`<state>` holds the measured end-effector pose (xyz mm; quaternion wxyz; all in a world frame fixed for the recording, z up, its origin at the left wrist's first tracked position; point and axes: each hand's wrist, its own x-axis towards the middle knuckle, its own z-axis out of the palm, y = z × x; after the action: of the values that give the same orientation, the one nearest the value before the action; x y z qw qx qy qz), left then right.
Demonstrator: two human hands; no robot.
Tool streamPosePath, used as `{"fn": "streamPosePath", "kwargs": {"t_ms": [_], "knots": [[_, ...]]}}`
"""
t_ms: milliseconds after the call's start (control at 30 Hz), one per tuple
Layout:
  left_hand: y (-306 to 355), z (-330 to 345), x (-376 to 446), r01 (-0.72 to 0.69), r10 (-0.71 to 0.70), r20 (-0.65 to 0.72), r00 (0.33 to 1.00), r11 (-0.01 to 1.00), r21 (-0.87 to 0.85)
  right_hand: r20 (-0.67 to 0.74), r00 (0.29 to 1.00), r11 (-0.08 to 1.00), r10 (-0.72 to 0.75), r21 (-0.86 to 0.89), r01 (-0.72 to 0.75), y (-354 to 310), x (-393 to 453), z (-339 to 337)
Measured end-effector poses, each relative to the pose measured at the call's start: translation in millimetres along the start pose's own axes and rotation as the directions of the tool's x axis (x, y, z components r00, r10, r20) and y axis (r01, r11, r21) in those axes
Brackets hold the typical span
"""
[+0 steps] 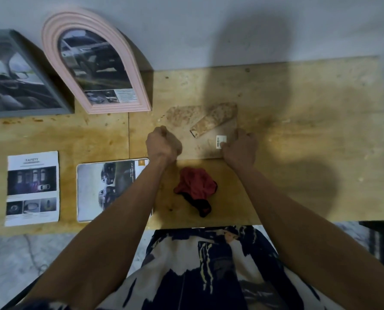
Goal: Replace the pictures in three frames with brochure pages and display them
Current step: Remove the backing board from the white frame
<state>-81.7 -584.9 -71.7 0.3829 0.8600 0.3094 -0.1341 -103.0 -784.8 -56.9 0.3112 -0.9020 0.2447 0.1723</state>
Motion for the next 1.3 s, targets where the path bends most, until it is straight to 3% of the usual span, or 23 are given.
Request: {"fn": "streamPosePath", "kwargs": {"t_ms": [200,367,567,733,867,1100,1300], "knots": [[0,0,-1,-0.003,0.003,-0.001,1.0,1.0,0.018,0.001,1.0,1.0,0.0,-0.02,0.0,2,0,7],[-5,-17,-12,-0.033,0.036,0.112,0.993,0.999,-0.022,-0.053,0.999,0.999,-0.002,-0.037,0.0,-5,-13,11],[-43,-64,-23,-0.048,0.058,0.077,0.995,0.991,-0.124,-0.132,0.975,0.983,-0.178,-0.06,0.172,-40,-58,42],[-102,-124,-28,-0.113,0.113,0.002,0.994,0.994,-0.009,-0.076,0.973,0.976,-0.216,0.02,0.218,-78,-114,81],[-153,-168,-23,-0.107,0.108,-0.039,0.993,0.993,0.044,0.009,0.96,0.96,-0.28,-0.03,0.28,-93,-153,117],[-208,-212,-10,-0.159,0.165,-0.025,0.986,0.975,0.154,0.073,0.978,0.98,-0.195,0.054,0.192,-102,-194,165],[-213,-215,3,-0.198,0.197,0.028,0.98,0.96,0.199,0.131,0.976,0.969,-0.175,-0.152,0.194,-106,-203,177]]}}
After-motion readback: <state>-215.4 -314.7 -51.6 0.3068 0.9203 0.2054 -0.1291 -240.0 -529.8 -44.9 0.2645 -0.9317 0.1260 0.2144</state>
